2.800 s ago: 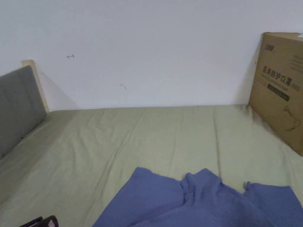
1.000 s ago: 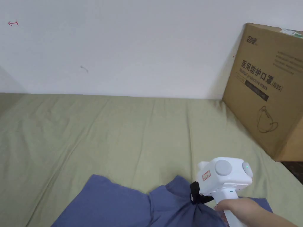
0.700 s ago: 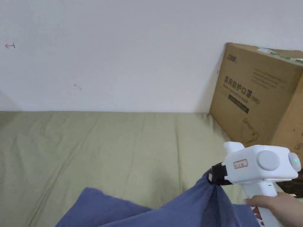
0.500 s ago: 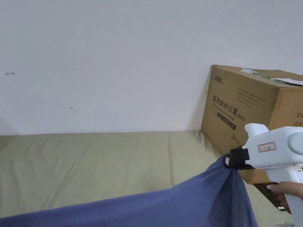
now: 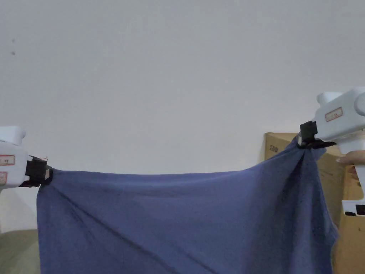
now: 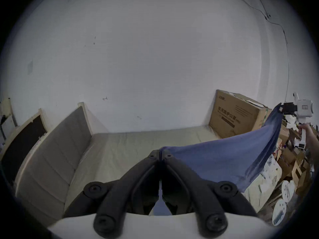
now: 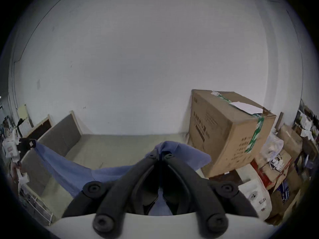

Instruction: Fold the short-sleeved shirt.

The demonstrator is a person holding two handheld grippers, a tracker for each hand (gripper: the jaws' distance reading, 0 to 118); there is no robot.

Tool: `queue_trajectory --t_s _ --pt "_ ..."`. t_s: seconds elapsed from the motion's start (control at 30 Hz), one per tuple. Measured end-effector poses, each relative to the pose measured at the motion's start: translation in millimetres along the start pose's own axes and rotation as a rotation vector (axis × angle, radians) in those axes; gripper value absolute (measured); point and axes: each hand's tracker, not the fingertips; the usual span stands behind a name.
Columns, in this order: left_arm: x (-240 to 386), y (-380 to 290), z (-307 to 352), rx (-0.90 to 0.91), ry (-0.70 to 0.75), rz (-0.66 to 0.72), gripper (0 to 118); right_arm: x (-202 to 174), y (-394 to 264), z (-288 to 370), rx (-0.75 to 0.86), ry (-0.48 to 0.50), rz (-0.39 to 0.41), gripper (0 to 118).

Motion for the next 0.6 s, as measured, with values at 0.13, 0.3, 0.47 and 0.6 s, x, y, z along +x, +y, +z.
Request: queue_trajectory --t_s 0.13,0.3,0.47,0.6 --pt "-7 21 -30 0.009 0.043 0.017 0 -8 28 -27 0.060 -0.016 0.024 1" --pt "-16 38 -67 0.028 0.071 0.048 0 -18 54 -65 0.118 -0.079 0.094 1" --pt "-20 54 -98 0.058 0.113 0.056 0 -24 72 -104 0.133 -0.113 0.095 1" --pt "-24 60 -121 0.100 0.136 0.099 0 -33 83 -126 0.189 -0.144 0.101 1"
